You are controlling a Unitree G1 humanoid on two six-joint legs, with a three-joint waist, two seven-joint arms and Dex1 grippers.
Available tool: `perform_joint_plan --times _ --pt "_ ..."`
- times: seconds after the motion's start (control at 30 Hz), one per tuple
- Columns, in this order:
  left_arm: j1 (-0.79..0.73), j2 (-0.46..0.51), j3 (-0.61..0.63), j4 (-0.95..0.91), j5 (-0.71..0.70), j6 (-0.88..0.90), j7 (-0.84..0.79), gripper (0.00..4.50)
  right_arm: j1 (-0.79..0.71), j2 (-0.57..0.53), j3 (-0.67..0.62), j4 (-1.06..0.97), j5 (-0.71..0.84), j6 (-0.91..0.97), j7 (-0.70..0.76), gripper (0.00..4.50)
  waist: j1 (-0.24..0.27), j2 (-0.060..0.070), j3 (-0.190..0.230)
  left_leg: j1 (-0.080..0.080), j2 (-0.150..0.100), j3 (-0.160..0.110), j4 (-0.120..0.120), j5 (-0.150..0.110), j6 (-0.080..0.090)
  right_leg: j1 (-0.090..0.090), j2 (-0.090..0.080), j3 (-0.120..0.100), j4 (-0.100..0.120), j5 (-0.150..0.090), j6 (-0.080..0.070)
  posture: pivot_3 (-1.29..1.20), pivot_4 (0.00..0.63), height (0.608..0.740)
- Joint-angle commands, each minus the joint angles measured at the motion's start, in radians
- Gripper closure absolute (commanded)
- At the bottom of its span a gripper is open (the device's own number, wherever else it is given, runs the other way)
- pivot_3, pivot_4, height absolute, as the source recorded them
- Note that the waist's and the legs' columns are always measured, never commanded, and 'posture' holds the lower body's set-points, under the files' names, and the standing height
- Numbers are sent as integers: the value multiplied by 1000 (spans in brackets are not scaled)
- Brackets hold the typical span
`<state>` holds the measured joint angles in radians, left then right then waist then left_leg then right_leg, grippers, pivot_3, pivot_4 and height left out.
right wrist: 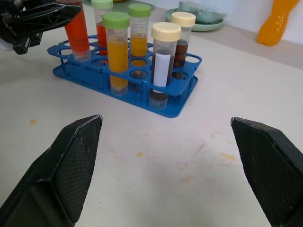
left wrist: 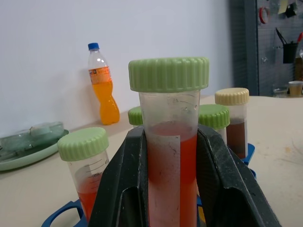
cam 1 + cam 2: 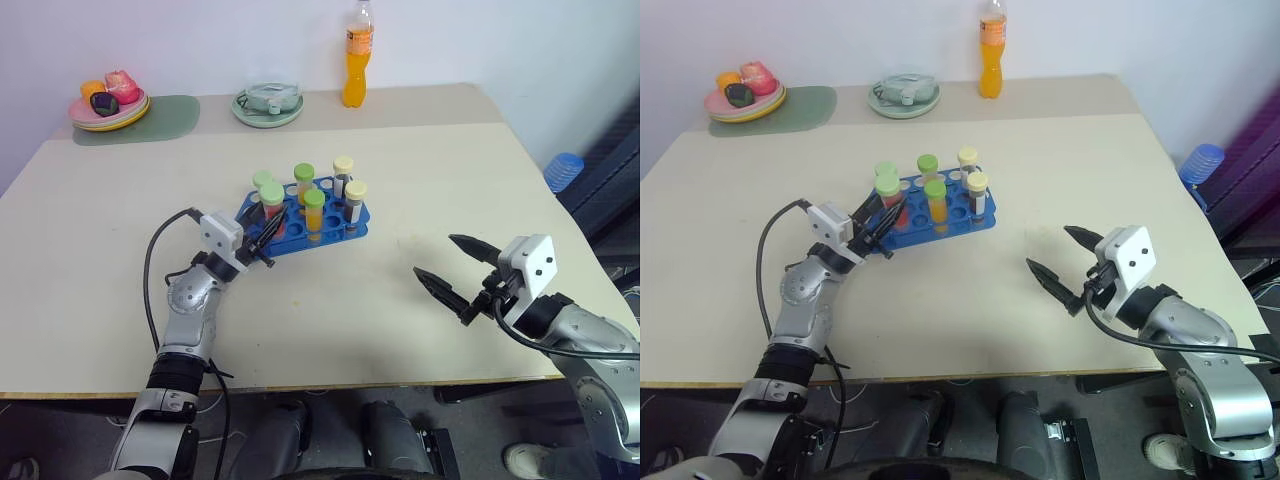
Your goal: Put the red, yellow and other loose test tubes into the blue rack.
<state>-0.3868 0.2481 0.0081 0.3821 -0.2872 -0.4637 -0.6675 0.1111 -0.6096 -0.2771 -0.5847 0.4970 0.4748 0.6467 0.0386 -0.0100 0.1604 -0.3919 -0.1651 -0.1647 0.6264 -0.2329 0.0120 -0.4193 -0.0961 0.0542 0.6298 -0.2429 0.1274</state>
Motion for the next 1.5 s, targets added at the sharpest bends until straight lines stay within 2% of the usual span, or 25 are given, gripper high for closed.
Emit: perform_joint_plan --times 0.03,0.27,0.5,0.87,1.2,1.43,1.47,1.5 --pt "11 -1 2 61 33 25 11 3747 0 -5 -18 -26 16 -19 4 0 0 0 0 0 0 0 0 0 0 0 0 0 0 0 0 0 150 740" --pt "-40 6 19 102 30 27 7 3747 -2 -3 -16 -28 15 -20 0 0 1 0 0 0 0 -1 1 0 0 1 0 -1 0 0 0 0 150 740" --pt "-28 10 24 78 20 46 -6 3747 0 1 -15 -33 15 -19 -6 0 1 0 0 0 0 -1 1 0 0 1 0 -1 0 0 0 0 150 740" --pt "28 -10 -21 -75 24 115 -29 3747 9 3 -15 -42 18 -15 -10 0 1 -1 1 -1 0 -1 0 -1 1 0 0 -1 -1 0 0 0 150 740" --pt "27 -8 11 -24 27 107 -30 3747 17 3 -16 -49 22 -13 -17 0 1 -1 1 -1 0 -1 0 -2 1 0 0 -1 -1 0 1 0 150 740" --pt "41 -19 15 -64 15 135 -34 285 36 10 -9 -54 19 -22 -16 0 2 -2 1 -1 0 -1 0 -2 1 0 0 -1 -1 0 1 0 150 740" --pt "39 -18 18 -65 20 135 -28 19 38 11 -9 -54 19 -24 -15 0 2 -2 1 -1 0 -1 1 -2 1 0 0 -1 -1 0 1 0 150 740" --pt "37 -16 20 -66 21 138 -27 19 40 11 -8 -51 18 -26 -13 0 1 -2 1 -1 0 -1 1 -2 1 0 0 -1 -1 0 1 0 150 740"
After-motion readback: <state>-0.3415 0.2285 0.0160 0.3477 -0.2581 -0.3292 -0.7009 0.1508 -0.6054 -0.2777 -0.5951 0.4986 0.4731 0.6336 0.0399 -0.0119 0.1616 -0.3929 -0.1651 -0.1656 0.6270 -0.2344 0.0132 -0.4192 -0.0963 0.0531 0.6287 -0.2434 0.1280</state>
